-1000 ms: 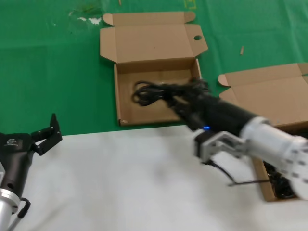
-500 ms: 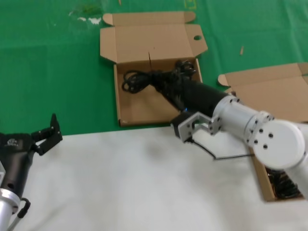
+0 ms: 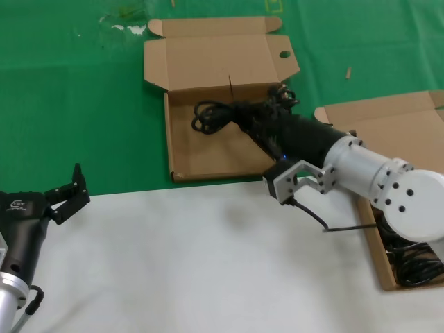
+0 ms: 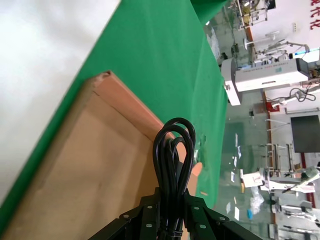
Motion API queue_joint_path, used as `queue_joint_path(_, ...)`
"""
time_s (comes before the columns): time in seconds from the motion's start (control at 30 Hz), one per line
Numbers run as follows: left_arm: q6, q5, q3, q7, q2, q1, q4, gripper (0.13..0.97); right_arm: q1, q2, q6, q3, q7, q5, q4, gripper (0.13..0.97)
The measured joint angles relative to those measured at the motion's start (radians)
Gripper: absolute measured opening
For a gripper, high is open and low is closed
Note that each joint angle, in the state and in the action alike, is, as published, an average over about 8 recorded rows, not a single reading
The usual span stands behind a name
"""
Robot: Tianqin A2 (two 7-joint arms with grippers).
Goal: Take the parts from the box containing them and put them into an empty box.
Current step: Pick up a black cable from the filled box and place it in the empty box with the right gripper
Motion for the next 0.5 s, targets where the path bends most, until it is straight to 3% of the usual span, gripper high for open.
queue_joint_path(0.5, 0.000, 0.000, 0.000, 0.000, 0.000, 0.000, 0.000, 0.966, -0.024, 0.018, -0.016, 0.008, 0.031, -0.006, 0.019, 0.227)
